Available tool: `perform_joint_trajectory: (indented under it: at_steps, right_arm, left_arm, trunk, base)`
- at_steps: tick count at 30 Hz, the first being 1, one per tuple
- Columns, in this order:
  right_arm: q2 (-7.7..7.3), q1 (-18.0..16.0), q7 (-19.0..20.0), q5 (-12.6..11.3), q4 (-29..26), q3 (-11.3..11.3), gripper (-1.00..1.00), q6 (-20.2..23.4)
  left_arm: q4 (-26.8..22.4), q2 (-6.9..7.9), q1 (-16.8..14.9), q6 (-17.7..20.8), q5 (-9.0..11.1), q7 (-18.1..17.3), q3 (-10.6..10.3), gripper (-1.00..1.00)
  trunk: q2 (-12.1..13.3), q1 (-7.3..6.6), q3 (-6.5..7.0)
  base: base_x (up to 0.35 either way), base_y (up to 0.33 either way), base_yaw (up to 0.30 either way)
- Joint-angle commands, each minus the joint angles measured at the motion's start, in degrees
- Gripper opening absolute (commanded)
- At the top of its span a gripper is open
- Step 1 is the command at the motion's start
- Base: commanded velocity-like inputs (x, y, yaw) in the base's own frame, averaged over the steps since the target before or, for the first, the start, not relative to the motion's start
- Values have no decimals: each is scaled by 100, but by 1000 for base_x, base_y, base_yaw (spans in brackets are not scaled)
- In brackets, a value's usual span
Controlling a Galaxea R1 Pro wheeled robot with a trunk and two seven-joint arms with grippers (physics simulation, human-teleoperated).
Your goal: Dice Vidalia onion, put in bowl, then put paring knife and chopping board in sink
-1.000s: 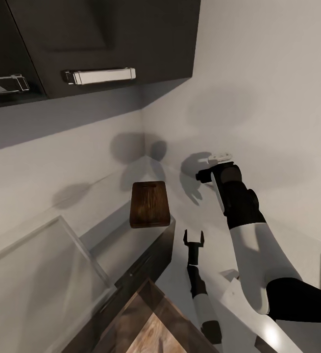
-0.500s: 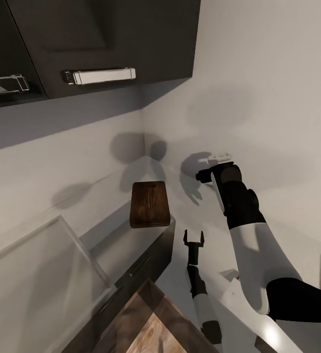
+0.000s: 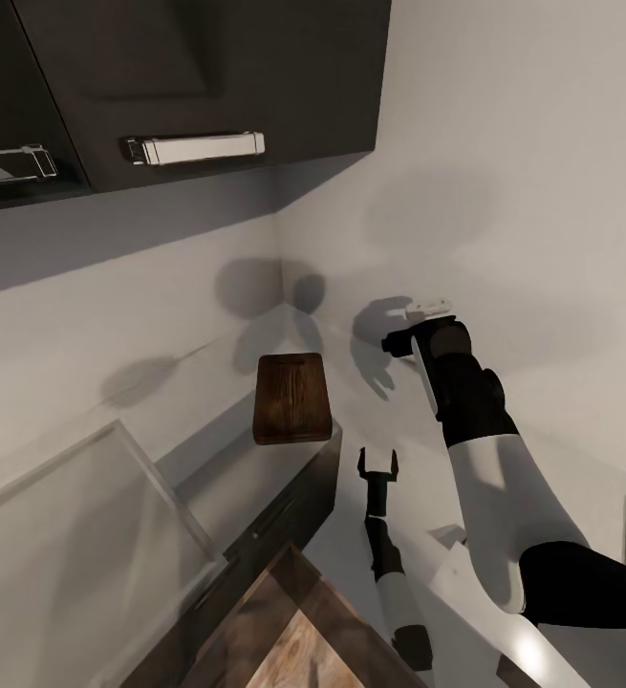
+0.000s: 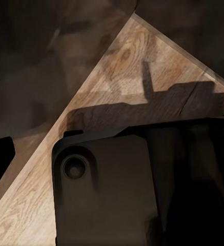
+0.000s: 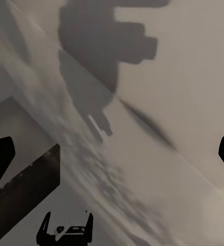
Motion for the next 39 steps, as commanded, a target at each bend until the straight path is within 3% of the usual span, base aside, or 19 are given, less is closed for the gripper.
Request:
perform_joint_trajectory:
  at_steps: [1,14,20,23,27,31,34,35,39]
  right_arm:
    - [0,-5,12,26,-3,5,100,27]
    - [-7,-5,12,29,-3,65,100,36]
    - [7,-9,108,25,-3,517,100,36]
    - [37,-12,579,24,-2,928,100,30]
    - [306,-68,1076,55,270,1186,100,19]
    - [350,-794,1166,76,1447,1228,100,-14]
    - [350,-1596,1185,78,2708,1238,100,-224]
    - [350,-2027,1206,74,3341,1254,100,-446]
    - [350,-2173,1419,72,3408,1333,100,-617]
  left_arm:
    - [-8,1,2,-7,10,-7,-6,100]
    - [9,1,2,-7,8,-7,-6,100]
    - [55,1,2,-7,2,-7,-6,100]
    - [60,1,2,-7,1,-7,-6,100]
    - [66,-2,2,-7,1,-7,-6,100]
    - [128,-8,2,-14,1,-14,-11,100]
    - [166,-36,2,-15,1,-16,-8,100]
    - [174,-41,2,-15,1,-14,-10,100]
    - [176,-43,2,-15,1,-15,-9,100]
  trunk:
    - [-10,3,-9]
    - [-10,3,-9]
    - [-10,3,-9]
    - [-10,3,-9]
    - [-10,3,-9]
    - [-10,3,-9]
    - [-10,3,-9]
    - [-10,3,-9]
    - [-10,3,-9]
  base:
    - [0,0,0]
    - [0,0,0]
    - [0,0,0]
    - [0,0,0]
    - [0,0,0]
    - [0,0,0]
    - [0,0,0]
    - [0,0,0]
    - [0,0,0]
